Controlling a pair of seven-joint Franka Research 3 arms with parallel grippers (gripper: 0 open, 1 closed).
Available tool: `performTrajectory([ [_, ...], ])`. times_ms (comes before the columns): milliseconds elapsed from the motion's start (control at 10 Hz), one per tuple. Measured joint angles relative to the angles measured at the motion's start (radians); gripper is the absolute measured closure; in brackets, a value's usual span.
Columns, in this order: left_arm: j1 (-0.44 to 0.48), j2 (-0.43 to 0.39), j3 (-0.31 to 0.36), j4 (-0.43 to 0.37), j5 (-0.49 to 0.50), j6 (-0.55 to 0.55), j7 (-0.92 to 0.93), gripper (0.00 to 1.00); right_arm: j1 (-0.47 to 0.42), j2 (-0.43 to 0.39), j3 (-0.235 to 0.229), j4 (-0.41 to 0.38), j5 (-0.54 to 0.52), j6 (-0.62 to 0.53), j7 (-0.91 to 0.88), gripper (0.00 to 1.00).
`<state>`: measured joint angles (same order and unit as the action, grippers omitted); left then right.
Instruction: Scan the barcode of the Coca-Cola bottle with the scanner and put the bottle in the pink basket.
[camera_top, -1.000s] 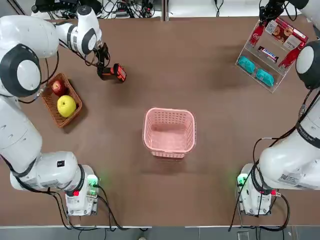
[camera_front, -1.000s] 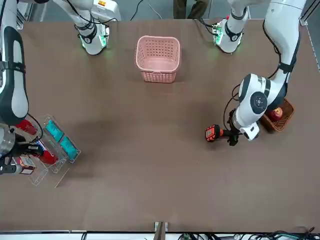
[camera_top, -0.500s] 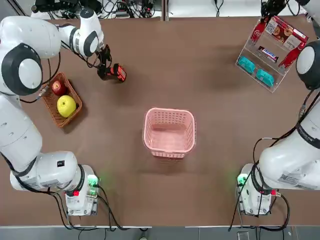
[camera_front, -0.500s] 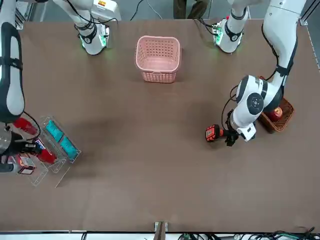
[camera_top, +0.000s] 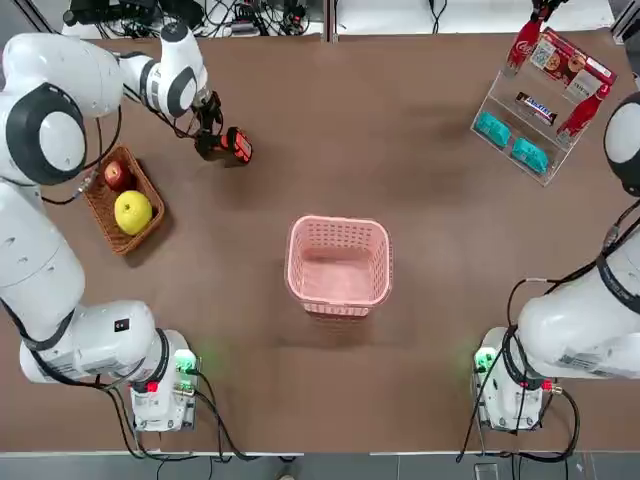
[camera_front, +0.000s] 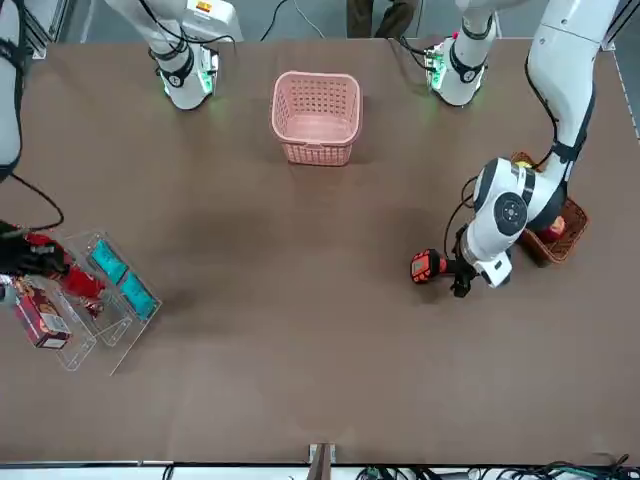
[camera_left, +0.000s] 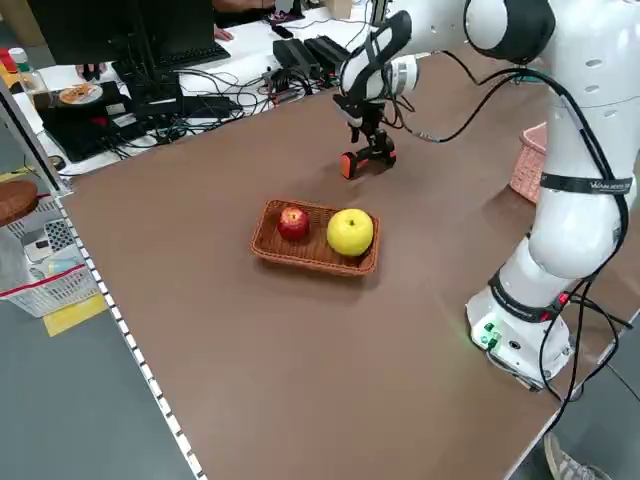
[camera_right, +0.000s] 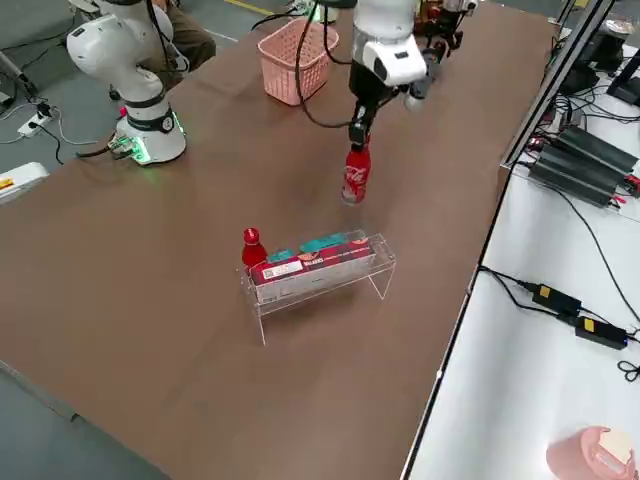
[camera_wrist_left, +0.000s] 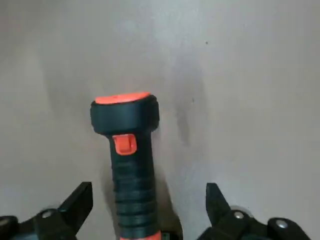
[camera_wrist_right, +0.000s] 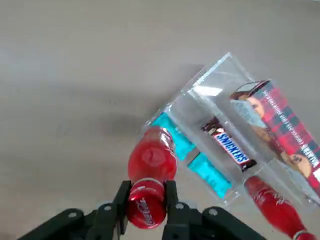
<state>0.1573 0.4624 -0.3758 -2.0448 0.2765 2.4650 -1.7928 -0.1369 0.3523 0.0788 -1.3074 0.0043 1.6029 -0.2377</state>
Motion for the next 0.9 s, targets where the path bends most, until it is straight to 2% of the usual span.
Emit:
performTrajectory([
  [300, 0.0, 0.007, -0.006, 0.001, 0.006, 0.01, 0.001, 0.04, 0.111, -0.008, 0.002, -0.002, 0.12, -0.055, 0.028, 0.68],
  [600, 0.002, 0.024, -0.006, 0.002, 0.028, 0.03, 0.001, 0.11, 0.291, -0.008, 0.005, -0.008, 0.133, -0.045, 0.22, 0.68],
  [800, 0.003, 0.032, -0.007, 0.002, 0.043, 0.039, 0.003, 0.22, 0.421, -0.007, 0.005, -0.028, 0.136, 0.012, 0.294, 0.68],
  [900, 0.003, 0.034, -0.012, 0.002, 0.063, 0.039, 0.007, 0.39, 0.48, -0.007, 0.005, -0.05, 0.14, 0.055, 0.354, 0.68],
])
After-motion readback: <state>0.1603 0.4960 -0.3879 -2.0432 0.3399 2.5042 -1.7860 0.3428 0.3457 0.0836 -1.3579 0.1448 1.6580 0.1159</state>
